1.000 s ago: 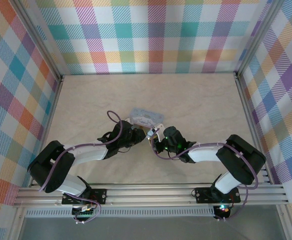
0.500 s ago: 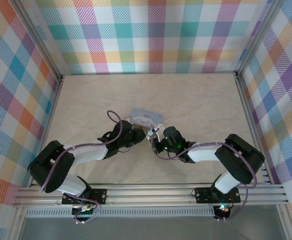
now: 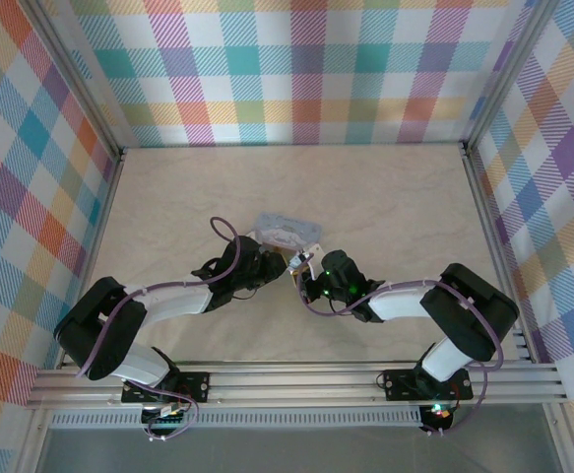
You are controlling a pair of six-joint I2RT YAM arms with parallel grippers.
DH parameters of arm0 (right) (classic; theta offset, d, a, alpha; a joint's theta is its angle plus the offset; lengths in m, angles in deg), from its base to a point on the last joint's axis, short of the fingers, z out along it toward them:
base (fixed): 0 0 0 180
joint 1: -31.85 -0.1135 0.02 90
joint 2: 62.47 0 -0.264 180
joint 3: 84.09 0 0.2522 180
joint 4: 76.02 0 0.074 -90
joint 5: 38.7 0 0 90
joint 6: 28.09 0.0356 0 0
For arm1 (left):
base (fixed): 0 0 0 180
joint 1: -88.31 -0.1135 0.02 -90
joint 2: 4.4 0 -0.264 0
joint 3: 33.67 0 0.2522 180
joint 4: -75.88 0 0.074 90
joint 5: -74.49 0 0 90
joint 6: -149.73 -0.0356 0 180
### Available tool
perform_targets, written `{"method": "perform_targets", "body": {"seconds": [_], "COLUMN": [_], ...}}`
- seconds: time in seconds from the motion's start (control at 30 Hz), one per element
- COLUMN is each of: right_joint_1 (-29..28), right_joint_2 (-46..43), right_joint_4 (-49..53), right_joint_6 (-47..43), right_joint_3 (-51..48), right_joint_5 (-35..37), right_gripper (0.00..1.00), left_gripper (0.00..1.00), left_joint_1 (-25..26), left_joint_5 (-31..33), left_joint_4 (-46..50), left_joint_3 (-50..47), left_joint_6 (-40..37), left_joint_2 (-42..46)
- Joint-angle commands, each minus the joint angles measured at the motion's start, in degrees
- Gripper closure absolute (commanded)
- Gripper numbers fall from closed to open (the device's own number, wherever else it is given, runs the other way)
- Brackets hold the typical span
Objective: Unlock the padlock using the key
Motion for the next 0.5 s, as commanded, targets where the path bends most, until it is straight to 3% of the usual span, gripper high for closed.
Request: {"method": "perform_targets", "body": {"seconds": [0.0,0.47], "right_joint_1": [-0.36,-0.37], "right_joint_2": [-0.24,-1.4], "right_joint_4": [-5.84,-8.58], "right_joint_6": [-0.89,-0.98], "right_joint_3": [-0.68,-2.14], "right_joint_5": [1.17,0.52], "right_gripper": [1.0,1.0], "left_gripper": [0.81,0.81], "left_joint_1": [0.33,0.33], "left_joint_5": [-1.68,-1.62], "left_joint_4": [1.2,2.18], "left_joint_3": [1.89,1.98], "left_joint_6": [0.52,0.71], "left_joint_2": [0.65,1.02]}}
